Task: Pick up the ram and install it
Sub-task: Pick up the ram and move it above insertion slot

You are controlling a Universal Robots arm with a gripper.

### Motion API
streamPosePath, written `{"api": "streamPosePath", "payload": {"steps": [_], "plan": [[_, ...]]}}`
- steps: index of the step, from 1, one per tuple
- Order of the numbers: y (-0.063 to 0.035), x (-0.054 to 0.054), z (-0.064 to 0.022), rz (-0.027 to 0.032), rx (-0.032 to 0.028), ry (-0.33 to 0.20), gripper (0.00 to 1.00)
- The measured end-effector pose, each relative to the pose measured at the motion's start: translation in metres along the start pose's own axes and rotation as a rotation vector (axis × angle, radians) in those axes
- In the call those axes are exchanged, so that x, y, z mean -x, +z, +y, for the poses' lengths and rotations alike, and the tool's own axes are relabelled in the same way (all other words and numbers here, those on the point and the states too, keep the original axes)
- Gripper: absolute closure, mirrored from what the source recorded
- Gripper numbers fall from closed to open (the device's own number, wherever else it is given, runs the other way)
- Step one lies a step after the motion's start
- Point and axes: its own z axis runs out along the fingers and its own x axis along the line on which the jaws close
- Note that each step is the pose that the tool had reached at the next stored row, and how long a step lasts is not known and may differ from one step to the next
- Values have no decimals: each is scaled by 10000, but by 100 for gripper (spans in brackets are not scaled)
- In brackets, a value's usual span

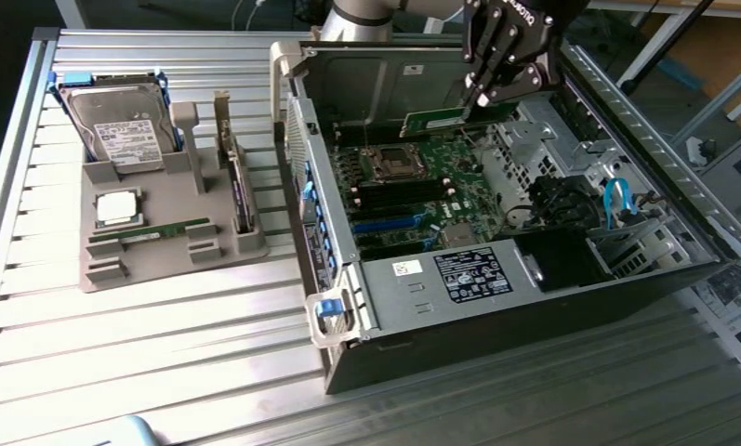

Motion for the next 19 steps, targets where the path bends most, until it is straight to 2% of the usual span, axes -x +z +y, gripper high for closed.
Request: {"api": "streamPosePath", "payload": {"steps": [19], "plan": [[-9,-20,-211,24,2,1,87]]}}
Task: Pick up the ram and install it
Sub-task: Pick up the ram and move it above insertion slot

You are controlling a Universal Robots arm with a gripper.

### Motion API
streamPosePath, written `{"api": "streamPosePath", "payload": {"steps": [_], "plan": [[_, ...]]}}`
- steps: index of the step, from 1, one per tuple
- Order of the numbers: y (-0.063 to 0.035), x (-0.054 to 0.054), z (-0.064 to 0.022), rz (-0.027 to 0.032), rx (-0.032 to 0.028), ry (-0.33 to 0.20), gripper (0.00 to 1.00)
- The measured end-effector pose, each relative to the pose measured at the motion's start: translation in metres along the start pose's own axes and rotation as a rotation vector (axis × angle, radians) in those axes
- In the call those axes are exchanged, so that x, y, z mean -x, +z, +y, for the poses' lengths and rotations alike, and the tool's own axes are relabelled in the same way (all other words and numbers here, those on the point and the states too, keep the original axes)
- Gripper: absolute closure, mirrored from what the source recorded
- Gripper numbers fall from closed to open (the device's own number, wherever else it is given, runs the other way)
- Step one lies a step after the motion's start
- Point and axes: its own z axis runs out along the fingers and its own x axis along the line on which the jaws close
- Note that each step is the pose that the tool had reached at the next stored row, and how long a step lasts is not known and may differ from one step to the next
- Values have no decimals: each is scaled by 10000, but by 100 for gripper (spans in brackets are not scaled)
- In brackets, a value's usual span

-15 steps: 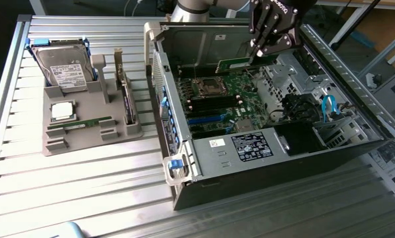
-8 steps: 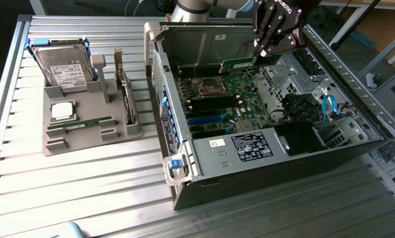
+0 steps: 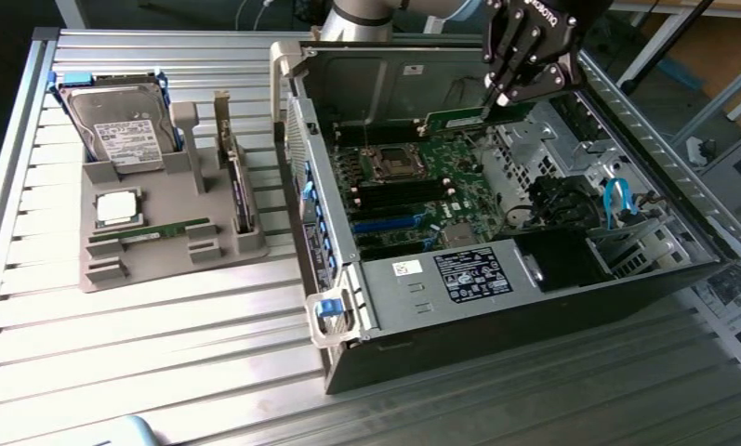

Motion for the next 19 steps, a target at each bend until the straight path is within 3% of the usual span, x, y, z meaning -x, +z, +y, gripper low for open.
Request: {"api": "streamPosePath", "payload": {"steps": [19], "plan": [[-9,-18,-187,85,8,4,87]]}}
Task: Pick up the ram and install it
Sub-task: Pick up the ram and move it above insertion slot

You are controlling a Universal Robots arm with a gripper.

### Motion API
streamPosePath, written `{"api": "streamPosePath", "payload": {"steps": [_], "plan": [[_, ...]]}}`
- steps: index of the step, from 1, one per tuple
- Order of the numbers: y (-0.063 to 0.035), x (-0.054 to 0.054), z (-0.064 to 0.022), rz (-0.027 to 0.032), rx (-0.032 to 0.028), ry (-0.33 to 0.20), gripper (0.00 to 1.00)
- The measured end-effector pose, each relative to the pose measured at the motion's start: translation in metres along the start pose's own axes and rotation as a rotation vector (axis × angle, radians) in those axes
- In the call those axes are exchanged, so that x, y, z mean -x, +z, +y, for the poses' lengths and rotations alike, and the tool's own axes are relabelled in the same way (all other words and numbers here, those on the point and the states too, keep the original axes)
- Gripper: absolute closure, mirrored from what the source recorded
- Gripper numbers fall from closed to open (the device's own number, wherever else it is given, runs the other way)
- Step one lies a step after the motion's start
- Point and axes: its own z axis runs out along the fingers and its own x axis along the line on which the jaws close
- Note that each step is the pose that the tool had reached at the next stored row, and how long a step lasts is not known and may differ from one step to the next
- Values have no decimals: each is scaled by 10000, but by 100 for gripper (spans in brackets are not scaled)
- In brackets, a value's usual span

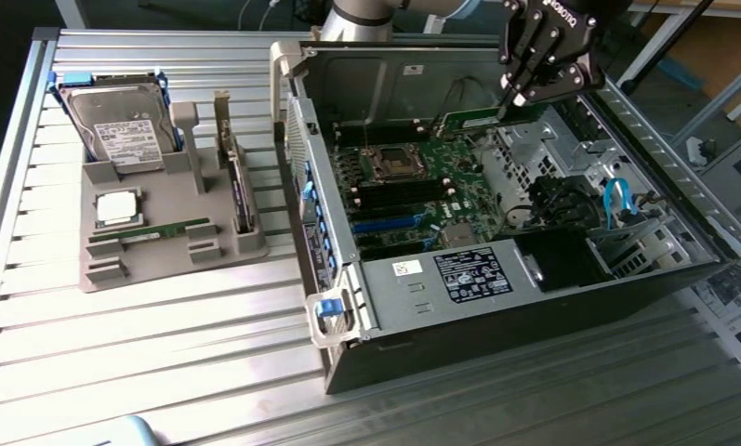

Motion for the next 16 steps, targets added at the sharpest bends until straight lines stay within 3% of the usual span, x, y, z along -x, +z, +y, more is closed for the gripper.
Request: {"api": "streamPosePath", "payload": {"steps": [16], "plan": [[-7,-17,-181,57,5,2,87]]}}
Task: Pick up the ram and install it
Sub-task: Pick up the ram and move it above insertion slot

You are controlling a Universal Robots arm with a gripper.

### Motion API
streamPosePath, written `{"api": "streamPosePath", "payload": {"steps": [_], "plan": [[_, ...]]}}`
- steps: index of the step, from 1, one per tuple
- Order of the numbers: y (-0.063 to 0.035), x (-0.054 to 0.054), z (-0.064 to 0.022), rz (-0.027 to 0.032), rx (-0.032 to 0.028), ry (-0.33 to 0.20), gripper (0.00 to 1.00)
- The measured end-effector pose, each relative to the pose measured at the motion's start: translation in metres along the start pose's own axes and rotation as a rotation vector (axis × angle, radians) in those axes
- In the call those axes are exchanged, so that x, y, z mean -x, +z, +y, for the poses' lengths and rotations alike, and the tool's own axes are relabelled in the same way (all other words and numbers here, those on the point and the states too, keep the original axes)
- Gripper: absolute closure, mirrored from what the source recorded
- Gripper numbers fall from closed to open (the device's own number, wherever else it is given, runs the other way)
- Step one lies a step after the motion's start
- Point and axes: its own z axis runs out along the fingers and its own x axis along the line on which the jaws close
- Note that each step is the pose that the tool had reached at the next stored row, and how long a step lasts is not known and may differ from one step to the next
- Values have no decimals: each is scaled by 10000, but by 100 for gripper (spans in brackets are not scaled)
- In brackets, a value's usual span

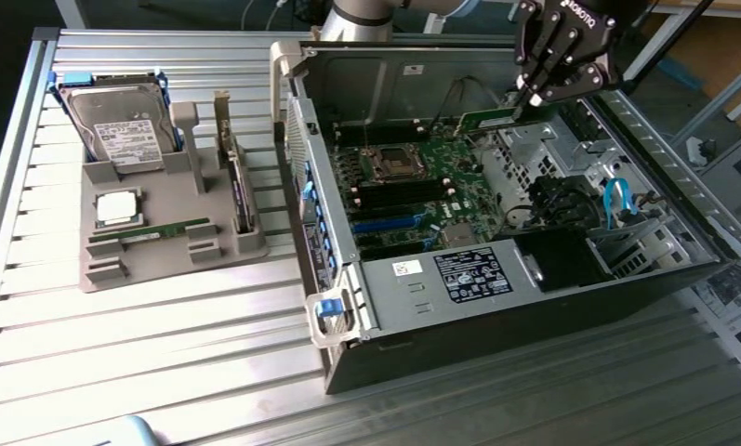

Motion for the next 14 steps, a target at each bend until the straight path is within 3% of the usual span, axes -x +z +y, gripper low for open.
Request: {"api": "streamPosePath", "payload": {"steps": [10,14], "plan": [[-6,9,-176,14,1,70,87],[-4,16,-212,-7,-1,652,87]]}}
